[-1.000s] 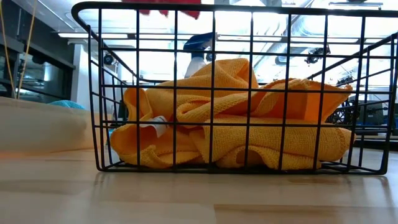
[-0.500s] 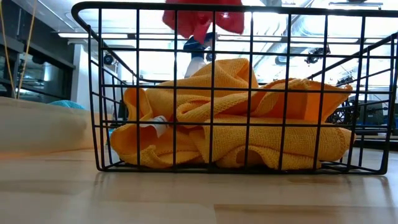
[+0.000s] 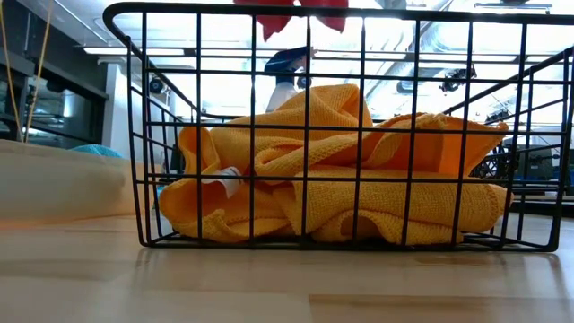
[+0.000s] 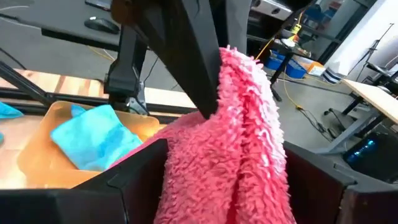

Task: Sort microfiber towel by color & place in baskets
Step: Put the bottom pink microfiber towel into the top basket

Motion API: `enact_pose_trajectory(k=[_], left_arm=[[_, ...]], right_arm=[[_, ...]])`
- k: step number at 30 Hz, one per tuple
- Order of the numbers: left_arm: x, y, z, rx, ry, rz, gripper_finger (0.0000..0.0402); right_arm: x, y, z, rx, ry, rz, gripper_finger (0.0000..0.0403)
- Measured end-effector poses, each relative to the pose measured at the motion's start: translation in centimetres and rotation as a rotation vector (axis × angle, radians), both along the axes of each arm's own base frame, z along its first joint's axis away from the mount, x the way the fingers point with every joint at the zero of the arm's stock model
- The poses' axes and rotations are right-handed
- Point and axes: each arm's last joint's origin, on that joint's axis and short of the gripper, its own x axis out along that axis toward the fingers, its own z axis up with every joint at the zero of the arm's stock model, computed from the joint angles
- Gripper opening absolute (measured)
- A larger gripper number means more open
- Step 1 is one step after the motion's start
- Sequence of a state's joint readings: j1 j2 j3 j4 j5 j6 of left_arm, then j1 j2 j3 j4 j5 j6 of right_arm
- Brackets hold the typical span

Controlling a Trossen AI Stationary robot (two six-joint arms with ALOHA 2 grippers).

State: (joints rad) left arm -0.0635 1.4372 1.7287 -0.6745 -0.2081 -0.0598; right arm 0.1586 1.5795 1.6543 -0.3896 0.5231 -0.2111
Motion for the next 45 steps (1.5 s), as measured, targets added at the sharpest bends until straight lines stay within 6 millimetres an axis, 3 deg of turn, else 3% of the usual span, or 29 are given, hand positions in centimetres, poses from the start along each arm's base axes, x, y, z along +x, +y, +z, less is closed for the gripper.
enact_pose_trajectory(k=[4, 6, 8, 12, 13, 21, 26, 31, 35, 39, 43, 45], left_arm=[[0.0, -0.1, 0.1, -0.006, -0.008, 0.002, 0.0], [0.0, 0.0, 0.2, -0.003, -0.021, 0.009, 0.0], [0.1, 0.0, 0.5, 0.004, -0.051, 0.008, 0.0], [0.3, -0.1, 0.9, 0.034, -0.087, -0.004, 0.0003], [0.3, -0.1, 0.9, 0.039, -0.087, -0.006, 0.0008], [-0.8, 0.1, 0.5, 0.055, -0.002, 0.015, 0.0103], [-4.0, 0.7, 0.5, 0.099, 0.12, 0.161, 0.0172], [-6.6, 1.1, -0.3, 0.046, 0.154, 0.263, 0.0206], [-7.3, 1.2, -3.2, -0.033, 0.066, 0.308, 0.0211], [-7.6, 1.0, -7.3, -0.167, -0.062, 0.331, 0.0212], [-7.3, 0.9, -10.3, -0.283, -0.166, 0.353, 0.0212], [-7.0, 0.9, -10.8, -0.316, -0.203, 0.364, 0.0212]], right_arm=[[0.1, 0.0, 0.1, 0.009, -0.013, 0.018, 0.0273], [0.0, 0.2, 0.1, 0.022, -0.016, 0.022, 0.0251], [0.0, 0.4, 0.1, 0.038, -0.019, 0.023, 0.0204], [-0.1, 0.9, 0.1, 0.057, -0.027, 0.028, 0.0045], [-0.1, 1.0, 0.1, 0.055, -0.026, 0.03, 0.0025], [-2.7, 0.5, 0.8, 0.08, 0.046, 0.002, 0.0009], [-6.6, -1.7, 1.2, 0.092, 0.177, -0.139, 0.0005], [-10.8, -4.4, 1.0, 0.106, 0.302, -0.336, 0.0003], [-13.9, -6.3, -1.4, 0.16, 0.305, -0.441, 0.0002], [-17.0, -7.8, -6.5, 0.279, 0.248, -0.54, 0.0002], [-18.6, -9.8, -11.3, 0.379, 0.138, -0.702, 0.0001], [-18.9, -11.0, -12.9, 0.417, 0.078, -0.79, 0.0001]])
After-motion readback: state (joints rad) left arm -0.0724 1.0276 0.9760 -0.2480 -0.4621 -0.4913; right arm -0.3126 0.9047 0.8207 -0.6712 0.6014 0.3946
